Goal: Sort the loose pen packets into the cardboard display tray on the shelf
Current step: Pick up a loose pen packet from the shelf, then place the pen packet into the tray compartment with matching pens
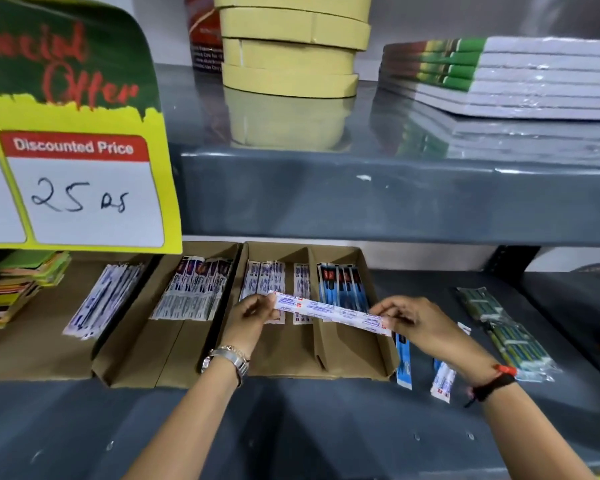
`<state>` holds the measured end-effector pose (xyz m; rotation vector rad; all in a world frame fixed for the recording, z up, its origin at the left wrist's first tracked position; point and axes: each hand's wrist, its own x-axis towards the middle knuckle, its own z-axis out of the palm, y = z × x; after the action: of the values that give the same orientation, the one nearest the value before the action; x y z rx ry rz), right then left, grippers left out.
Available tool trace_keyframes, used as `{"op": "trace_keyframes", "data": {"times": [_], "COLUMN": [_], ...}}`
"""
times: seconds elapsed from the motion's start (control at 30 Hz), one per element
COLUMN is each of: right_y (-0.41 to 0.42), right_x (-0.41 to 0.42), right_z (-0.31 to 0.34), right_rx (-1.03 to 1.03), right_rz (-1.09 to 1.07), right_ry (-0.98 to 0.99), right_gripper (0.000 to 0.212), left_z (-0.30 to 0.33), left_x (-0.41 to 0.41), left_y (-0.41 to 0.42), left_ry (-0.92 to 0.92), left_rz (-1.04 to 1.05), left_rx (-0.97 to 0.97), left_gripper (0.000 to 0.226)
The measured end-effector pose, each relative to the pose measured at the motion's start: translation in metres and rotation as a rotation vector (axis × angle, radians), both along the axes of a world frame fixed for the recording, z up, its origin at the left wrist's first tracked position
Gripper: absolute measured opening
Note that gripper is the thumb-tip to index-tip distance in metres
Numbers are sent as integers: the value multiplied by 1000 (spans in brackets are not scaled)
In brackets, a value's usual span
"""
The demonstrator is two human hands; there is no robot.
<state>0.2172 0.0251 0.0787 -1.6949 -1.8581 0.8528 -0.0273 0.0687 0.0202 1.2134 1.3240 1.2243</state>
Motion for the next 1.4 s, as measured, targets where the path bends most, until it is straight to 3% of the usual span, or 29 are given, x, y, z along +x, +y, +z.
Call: {"op": "trace_keyframes", "data": {"times": [0.13, 0.2, 0.23, 0.33, 0.43, 0.5, 0.7, 0.87, 1.0, 1.1, 1.23, 1.33, 1.4], "right_y": [-1, 2, 6, 23, 42, 55, 81, 80, 66, 48, 20, 5, 4], "right_x": [-1, -7, -12, -37, -73, -92, -116, -111, -85, -46, 9, 27, 27], "right_z": [-5, -11, -14, -21, -29, -37, -57, -53, -47, -50, -69, -86, -95], "right_rx": [-17, 2, 12, 42, 120, 132, -10, -52, 67, 172, -36, -230, -260], "right_rz": [-16, -104, -166, -277, -249, -243, -225, -187, -231, -418, -656, -679, -662], "right_ry": [172, 298, 376, 541, 443, 325, 58, 0, 19, 67, -168, -275, -316], "right_gripper": [32, 28, 23, 21, 23, 22, 21, 23, 22, 17, 23, 39, 39], "left_z": [1, -5, -12, -40, -70, -83, -91, -92, -91, -91, -92, -91, -92], "left_x": [0, 1, 1, -4, -10, -11, -12, -11, -10, -8, 0, 13, 20], "left_y": [5, 2, -2, -19, -26, -28, -26, -26, -27, -28, -25, -22, -21], "left_ry": [-91, -88, 24, 587, 1005, 1118, 1110, 1095, 1080, 1140, 1209, 1231, 1228], "left_rz": [50, 116, 128, 28, -82, -126, -142, -111, -91, -102, -128, -170, -193], "left_rx": [-17, -24, -14, 0, 102, 182, 283, 292, 295, 282, 247, 245, 246], "left_gripper": [23, 37, 41, 51, 63, 60, 63, 68, 68, 65, 60, 60, 59]}}
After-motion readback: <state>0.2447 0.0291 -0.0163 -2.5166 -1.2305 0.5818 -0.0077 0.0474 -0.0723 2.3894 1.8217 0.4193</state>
